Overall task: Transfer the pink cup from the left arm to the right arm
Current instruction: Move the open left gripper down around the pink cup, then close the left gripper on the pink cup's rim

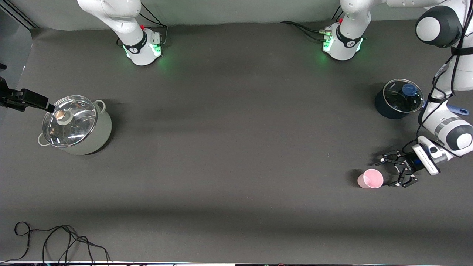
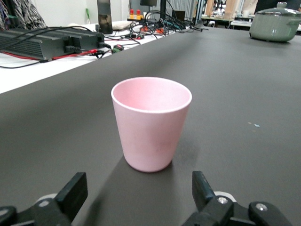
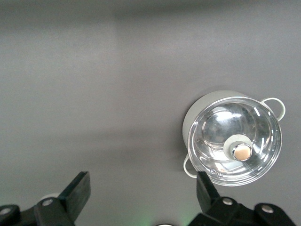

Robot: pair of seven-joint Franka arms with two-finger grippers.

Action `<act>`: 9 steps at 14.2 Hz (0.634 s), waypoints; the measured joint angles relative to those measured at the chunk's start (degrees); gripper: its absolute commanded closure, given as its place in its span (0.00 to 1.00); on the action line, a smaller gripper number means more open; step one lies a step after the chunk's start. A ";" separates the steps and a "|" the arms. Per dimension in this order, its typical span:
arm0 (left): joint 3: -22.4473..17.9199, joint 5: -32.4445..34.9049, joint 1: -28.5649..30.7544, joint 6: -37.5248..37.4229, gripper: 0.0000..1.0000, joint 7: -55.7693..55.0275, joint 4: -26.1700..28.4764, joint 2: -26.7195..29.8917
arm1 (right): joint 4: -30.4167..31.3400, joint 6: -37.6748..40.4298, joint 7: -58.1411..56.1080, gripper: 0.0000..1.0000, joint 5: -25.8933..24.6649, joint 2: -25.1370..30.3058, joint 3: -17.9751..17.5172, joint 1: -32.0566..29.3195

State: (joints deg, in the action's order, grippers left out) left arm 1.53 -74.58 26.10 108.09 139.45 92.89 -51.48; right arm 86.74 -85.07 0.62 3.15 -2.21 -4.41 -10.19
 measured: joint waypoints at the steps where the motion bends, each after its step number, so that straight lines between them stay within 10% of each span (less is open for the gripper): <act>1: 0.43 -0.57 -0.27 0.86 0.01 0.04 0.28 -0.01 | 0.00 0.00 0.00 0.00 0.00 0.00 0.00 0.00; 9: 4.96 -4.17 -0.98 7.00 0.01 0.67 1.20 -1.26 | 0.00 0.17 0.00 0.00 0.00 -0.01 0.00 0.00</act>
State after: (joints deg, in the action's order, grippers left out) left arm 6.50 -78.75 25.12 115.09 140.12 94.09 -52.74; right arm 86.74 -84.90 0.62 3.15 -2.22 -4.41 -10.19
